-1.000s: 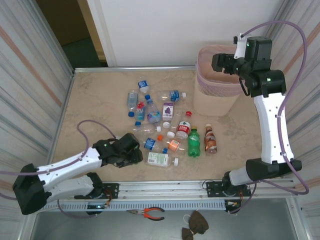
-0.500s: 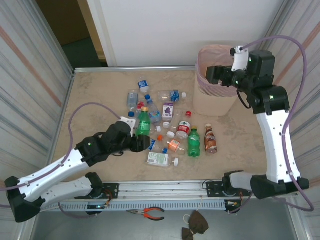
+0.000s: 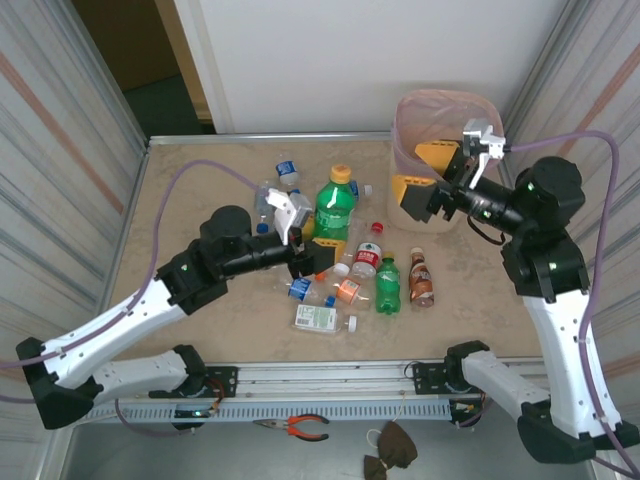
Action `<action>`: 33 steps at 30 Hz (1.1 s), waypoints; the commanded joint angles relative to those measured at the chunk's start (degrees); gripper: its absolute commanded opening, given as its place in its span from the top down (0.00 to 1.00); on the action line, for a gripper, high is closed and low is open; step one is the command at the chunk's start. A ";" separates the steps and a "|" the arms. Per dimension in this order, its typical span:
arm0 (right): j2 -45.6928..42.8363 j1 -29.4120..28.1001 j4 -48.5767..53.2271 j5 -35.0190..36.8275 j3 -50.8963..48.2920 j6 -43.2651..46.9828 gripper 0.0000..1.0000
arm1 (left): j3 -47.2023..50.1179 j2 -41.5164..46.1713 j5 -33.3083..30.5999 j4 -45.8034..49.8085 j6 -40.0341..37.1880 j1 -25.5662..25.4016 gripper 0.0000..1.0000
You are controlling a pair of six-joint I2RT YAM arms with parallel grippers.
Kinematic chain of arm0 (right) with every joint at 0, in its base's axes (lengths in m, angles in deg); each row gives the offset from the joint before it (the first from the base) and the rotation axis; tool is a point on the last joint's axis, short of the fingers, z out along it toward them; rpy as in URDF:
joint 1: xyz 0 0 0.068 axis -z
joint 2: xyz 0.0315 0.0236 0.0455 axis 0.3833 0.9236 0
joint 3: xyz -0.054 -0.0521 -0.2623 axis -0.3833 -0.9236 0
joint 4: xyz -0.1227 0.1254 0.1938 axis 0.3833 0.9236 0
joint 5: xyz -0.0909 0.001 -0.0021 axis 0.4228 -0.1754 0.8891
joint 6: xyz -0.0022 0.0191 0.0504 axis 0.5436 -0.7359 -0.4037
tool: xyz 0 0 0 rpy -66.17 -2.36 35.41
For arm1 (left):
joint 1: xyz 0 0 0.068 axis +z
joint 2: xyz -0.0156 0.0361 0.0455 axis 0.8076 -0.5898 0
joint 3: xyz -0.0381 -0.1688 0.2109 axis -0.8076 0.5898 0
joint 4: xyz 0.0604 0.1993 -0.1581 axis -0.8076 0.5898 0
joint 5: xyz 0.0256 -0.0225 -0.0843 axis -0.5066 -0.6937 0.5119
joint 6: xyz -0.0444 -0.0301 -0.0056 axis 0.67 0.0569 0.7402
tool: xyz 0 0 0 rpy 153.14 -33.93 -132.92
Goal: Put the plastic bottles in the bin
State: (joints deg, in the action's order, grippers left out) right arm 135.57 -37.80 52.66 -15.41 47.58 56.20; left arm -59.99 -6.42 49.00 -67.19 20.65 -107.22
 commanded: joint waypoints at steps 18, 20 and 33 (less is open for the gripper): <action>-0.82 -16.08 -6.88 -5.13 -0.92 4.93 0.02 | -12.92 -11.75 21.92 -18.96 -2.92 -0.79 0.50; -0.41 -17.18 -5.27 -4.29 -0.77 6.59 0.04 | -13.11 -11.96 21.99 -18.91 -2.94 -0.91 0.50; 0.56 -19.37 -0.85 -1.78 -1.10 9.32 0.27 | -13.01 -11.91 21.71 -18.64 -3.41 -1.19 0.51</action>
State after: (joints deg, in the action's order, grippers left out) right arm 136.45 -56.71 50.94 -17.77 46.61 64.22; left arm -71.22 -18.57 69.94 -83.54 18.29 -107.99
